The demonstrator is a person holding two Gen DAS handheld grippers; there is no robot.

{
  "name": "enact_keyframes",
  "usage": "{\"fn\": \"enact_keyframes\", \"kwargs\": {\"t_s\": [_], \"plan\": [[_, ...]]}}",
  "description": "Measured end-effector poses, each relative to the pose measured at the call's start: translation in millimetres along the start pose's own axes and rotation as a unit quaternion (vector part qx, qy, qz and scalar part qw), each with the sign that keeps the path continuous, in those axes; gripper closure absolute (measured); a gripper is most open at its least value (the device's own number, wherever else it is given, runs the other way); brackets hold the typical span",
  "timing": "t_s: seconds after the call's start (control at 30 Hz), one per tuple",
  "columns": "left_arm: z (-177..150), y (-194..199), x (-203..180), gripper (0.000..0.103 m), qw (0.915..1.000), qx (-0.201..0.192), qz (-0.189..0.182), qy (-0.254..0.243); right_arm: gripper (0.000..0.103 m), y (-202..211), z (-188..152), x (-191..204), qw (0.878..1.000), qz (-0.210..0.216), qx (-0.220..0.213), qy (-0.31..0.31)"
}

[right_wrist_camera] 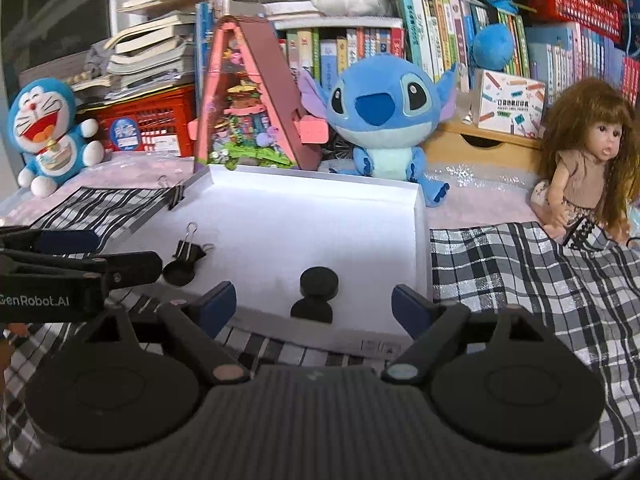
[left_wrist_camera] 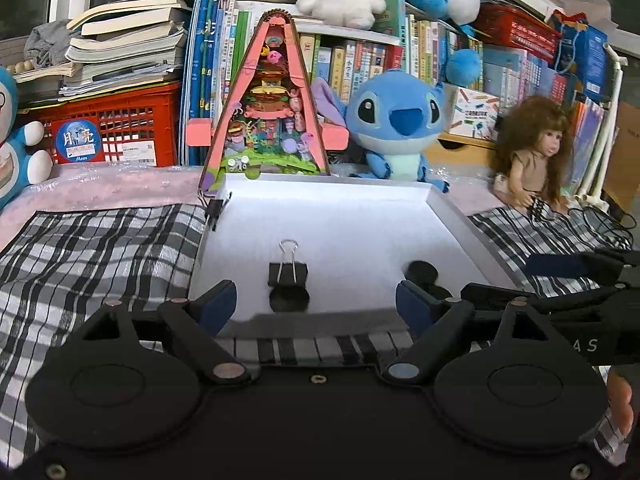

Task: Organize rigid objects
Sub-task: 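Open both grippers to release the binder clip and puck into the box, then withdraw both grippers from the box toward the remaining objects on the cloth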

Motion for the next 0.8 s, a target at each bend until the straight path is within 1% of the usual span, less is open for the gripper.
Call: {"fn": "enact_keyframes", "kwargs": {"t_s": [0.2, 0.4, 0.8], "plan": [[-16.7, 15.3, -4.6, 0.017, 0.9999, 0.007, -0.013, -0.001, 0.009, 18.5, -9.3, 3.1, 1.0, -0.004, -0.015, 0.021], [-29.3, 31.7, -9.3, 0.016, 0.9996, -0.002, -0.018, -0.019, 0.007, 34.2, -17.2, 2.3, 0.999, 0.002, -0.026, 0.02], [-52.1, 60.6, -10.1, 0.016, 0.9994, -0.006, -0.032, -0.011, 0.005, 58.3, -36.8, 12.0, 0.999, 0.013, -0.042, 0.023]]}}
Point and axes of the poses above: each gripper's, at about its wrist camera, not at the fingertips, and y roughly against the way its jaws point, x to its left, z to its top, the point moved 8 cm from there along -y, roughly the way its jaws point, and after that the axes turned 7 degrees about y, right-handed, at the moved point
